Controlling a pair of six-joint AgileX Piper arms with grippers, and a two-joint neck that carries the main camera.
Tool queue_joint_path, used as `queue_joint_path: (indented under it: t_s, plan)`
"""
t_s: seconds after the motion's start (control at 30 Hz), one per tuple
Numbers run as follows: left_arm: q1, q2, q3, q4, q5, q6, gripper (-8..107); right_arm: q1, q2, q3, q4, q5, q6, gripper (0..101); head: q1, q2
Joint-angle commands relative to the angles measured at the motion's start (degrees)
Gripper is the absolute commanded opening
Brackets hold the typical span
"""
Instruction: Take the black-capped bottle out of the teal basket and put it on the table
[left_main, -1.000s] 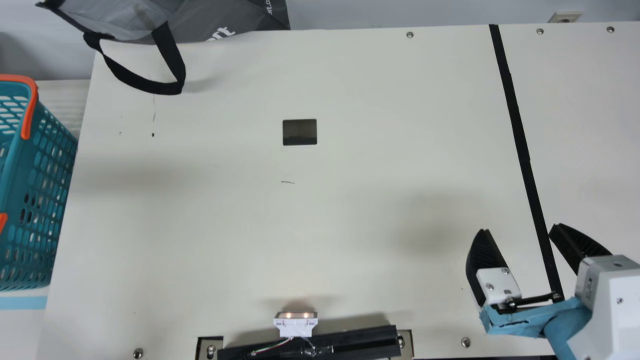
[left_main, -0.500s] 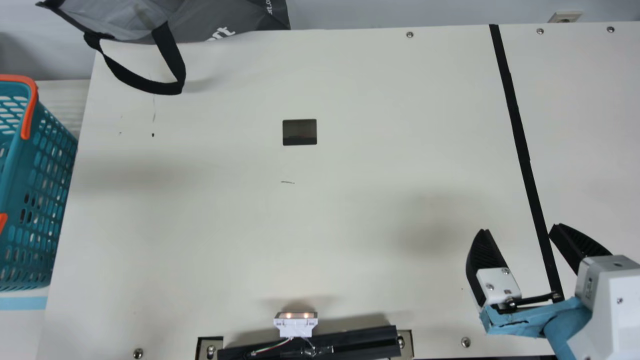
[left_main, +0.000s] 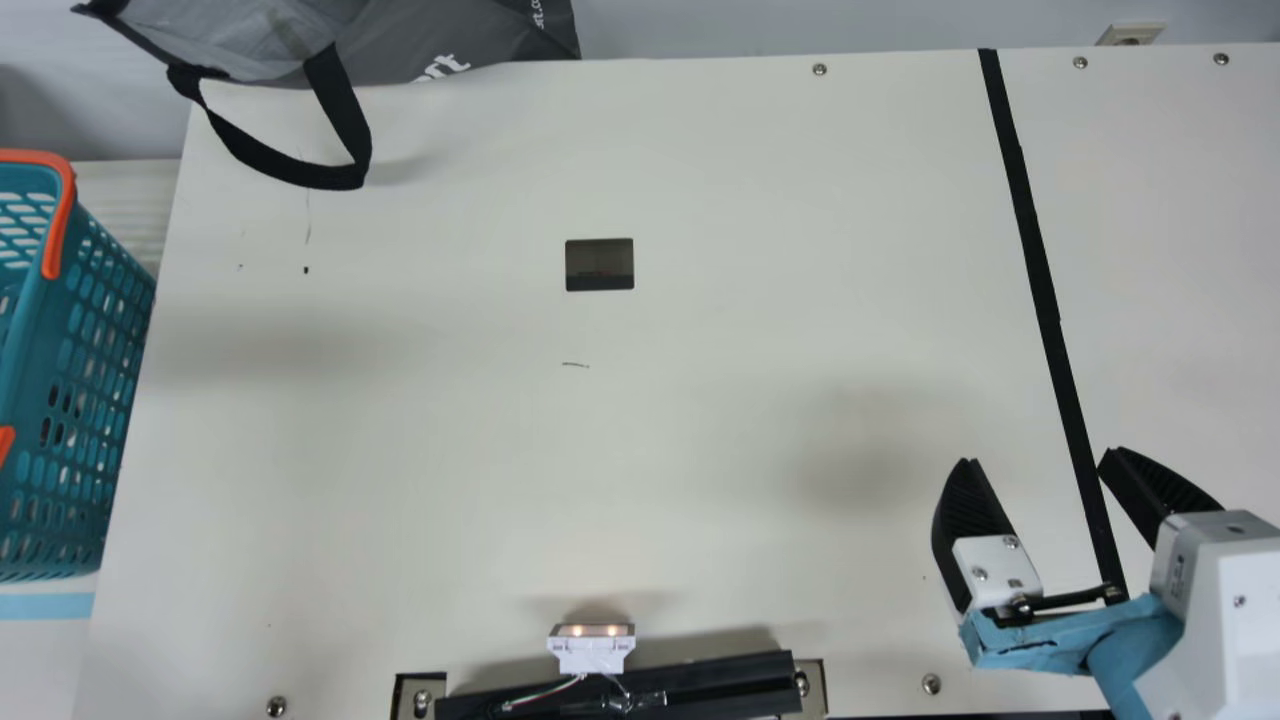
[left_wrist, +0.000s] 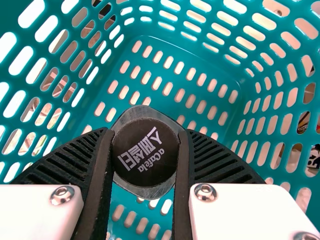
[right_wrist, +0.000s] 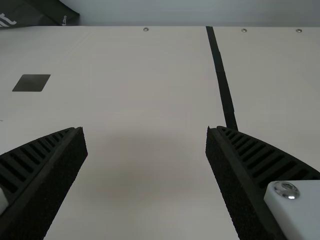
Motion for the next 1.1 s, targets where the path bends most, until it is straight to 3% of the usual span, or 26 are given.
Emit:
queue_joint_path:
  t_s: [0.0, 0.4, 1.07]
  plan:
    - [-0.13, -0.05, 0.09, 0.03, -0.04, -0.04, 0, 0.0, 0.0, 0.0, 0.0, 0.0, 0.0, 91, -0.21, 0.47]
    - [-0.13, -3.43, 0.51, 2.36, 1.28, -2.14, 0, 0.0, 0.0, 0.0, 0.0, 0.0, 0.0, 91, -0.21, 0.47]
    - [-1.34, -14.52, -2.18, 11.09, 8.53, -13.61, 0, 0.0, 0.0, 0.0, 0.0, 0.0, 0.0, 91, -0.21, 0.47]
